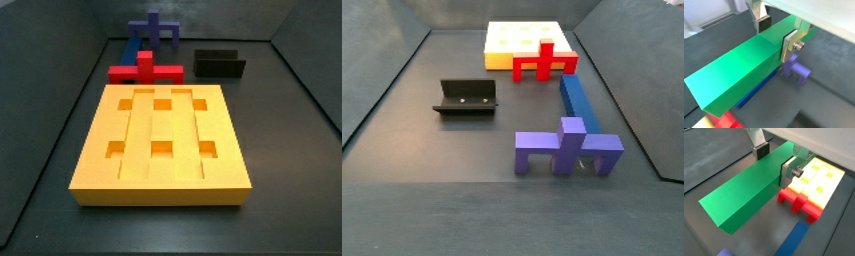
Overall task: Pick up the green object. Move up. Move to above the board. Insert the green object.
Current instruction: Move to above the board.
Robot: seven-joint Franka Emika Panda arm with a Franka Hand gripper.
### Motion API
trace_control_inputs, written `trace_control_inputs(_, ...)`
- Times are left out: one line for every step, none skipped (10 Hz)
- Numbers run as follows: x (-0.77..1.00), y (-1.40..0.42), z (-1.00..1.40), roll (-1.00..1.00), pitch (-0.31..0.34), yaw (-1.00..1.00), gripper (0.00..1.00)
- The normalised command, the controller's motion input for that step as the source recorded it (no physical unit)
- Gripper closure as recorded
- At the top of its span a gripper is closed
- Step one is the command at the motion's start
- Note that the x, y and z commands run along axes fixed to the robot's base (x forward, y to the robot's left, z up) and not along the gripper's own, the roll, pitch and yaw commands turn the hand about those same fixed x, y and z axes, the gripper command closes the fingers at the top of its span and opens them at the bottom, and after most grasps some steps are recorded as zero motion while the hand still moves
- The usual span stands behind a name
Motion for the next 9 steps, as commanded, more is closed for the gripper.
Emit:
trace_control_inputs(0.0,-1.4,0.2,0.05,0.026,0.09,1.0)
trace_control_inputs(0.01,-1.4,0.19,-0.01,0.015,0.04,1.0)
trace_control_inputs(0.01,-1.4,0.2,0.01,0.028,0.03,1.0)
trace_control_inputs(0.01,-1.4,0.22,0.01,0.056,0.01,1.0)
trace_control_inputs(0.03,-1.4,0.23,0.0,0.08,0.02,1.0)
trace_control_inputs(0.05,-1.4,0.23,0.01,0.098,0.02,1.0)
trace_control_inputs(0.09,-1.4,0.23,0.0,0.127,0.01,1.0)
trace_control_inputs(0.08,-0.59,0.11,0.01,0.164,0.01,1.0)
trace_control_inputs(0.09,-0.25,0.06,0.02,0.162,0.01,1.0)
